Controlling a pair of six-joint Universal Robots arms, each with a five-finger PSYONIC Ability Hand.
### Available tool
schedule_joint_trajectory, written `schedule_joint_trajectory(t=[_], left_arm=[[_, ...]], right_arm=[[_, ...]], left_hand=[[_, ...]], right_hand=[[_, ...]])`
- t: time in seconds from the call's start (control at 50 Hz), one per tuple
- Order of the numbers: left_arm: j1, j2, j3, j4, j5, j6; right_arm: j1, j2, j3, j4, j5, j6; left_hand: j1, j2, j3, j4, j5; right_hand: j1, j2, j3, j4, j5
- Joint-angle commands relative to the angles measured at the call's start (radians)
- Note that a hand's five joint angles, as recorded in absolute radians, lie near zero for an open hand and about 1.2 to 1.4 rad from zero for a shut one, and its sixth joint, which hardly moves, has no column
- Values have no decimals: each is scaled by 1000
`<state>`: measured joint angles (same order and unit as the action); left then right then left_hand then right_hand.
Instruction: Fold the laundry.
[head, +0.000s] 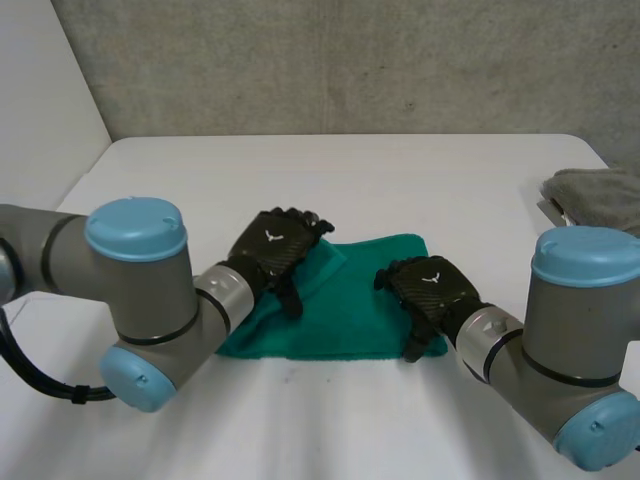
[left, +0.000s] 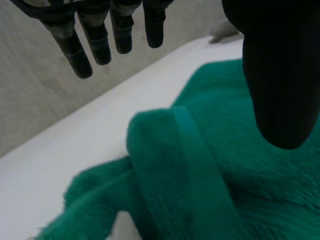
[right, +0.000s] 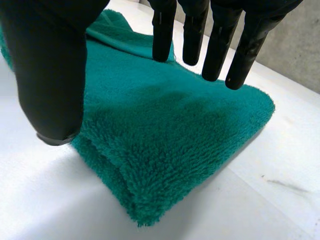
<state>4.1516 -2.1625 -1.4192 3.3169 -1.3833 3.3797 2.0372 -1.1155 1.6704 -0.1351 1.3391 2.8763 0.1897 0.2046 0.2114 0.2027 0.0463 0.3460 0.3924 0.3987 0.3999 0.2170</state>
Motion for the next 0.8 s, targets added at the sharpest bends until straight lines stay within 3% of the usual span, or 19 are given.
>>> schedule_joint_trajectory(t=[0.02, 0.12, 0.18, 0.28, 0.32, 0.44, 0.54, 0.58, 0.8], left_arm=[[5, -60, 39, -10, -5, 7], [10, -106, 74, -8, -22, 47], [19, -134, 106, -10, -75, 78], [80, -129, 126, 1, -317, 90], [88, -126, 123, 10, -353, 89], [47, -105, 71, 18, -318, 87], [9, -63, 36, 16, -315, 90], [1, -48, 28, 16, -318, 90], [7, 69, -33, 20, -313, 84]], right_arm=[[18, 20, -1, -27, 9, -34], [18, 34, 3, -27, 22, -83], [18, 39, 6, -37, 43, -104], [17, 39, 12, -54, 94, -137], [17, 39, 19, -61, 109, -155], [17, 46, 25, -69, 121, -183], [15, 60, 26, -86, 124, -187], [12, 57, 29, -92, 132, -190], [-51, -72, 137, -90, 121, -262]], left_hand=[[33, 18, 11, 20, 1], [33, 18, 11, 20, 1], [39, 24, 17, 25, 7], [39, 24, 17, 25, 7], [36, 21, 14, 23, 4], [27, 12, 5, 14, -4], [24, 9, 2, 11, -7], [24, 9, 2, 11, -7], [15, 0, -7, 2, -16]], right_hand=[[208, 162, 156, 155, 163], [264, 218, 212, 210, 219], [329, 282, 276, 275, 283], [417, 371, 364, 363, 372], [446, 400, 394, 392, 401], [534, 488, 481, 480, 489], [813, 767, 761, 759, 768], [1049, 1003, 997, 996, 1004], [1050, 1004, 998, 996, 1005]])
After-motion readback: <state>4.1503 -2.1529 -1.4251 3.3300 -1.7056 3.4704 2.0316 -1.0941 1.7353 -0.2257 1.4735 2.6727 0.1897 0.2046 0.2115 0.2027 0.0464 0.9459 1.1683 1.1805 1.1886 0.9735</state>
